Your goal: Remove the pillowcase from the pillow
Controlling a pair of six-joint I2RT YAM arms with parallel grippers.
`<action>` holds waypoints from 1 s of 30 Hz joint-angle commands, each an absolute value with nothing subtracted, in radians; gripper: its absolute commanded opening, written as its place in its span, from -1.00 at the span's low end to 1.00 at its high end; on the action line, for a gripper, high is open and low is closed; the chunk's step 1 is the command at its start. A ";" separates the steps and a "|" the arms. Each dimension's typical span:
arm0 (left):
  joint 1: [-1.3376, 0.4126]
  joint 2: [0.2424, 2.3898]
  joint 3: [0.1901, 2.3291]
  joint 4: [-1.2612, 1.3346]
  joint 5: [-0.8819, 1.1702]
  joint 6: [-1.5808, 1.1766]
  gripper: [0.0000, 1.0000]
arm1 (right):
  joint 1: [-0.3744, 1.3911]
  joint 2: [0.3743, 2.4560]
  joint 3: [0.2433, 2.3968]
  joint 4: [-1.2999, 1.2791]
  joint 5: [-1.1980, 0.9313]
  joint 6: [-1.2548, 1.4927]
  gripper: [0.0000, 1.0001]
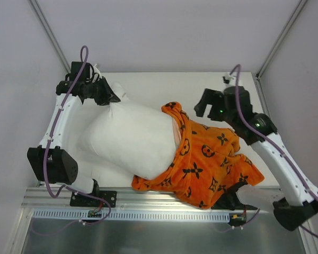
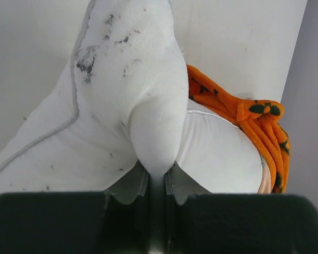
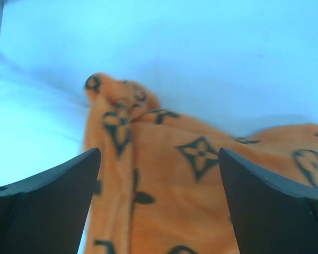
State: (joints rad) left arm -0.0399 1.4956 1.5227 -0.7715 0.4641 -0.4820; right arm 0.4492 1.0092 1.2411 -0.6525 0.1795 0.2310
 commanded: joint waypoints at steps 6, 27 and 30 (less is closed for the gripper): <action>-0.069 1.405 1.592 -0.698 0.580 -0.476 -1.00 | 0.660 1.475 1.466 -0.660 0.071 0.183 0.93; 0.113 1.246 1.548 -0.730 0.644 -0.454 -1.00 | 0.083 0.956 0.971 -0.669 0.143 0.222 -0.99; 0.127 1.249 1.597 -0.729 0.641 -0.482 -1.00 | 0.069 0.914 0.974 -0.680 0.173 0.230 -0.99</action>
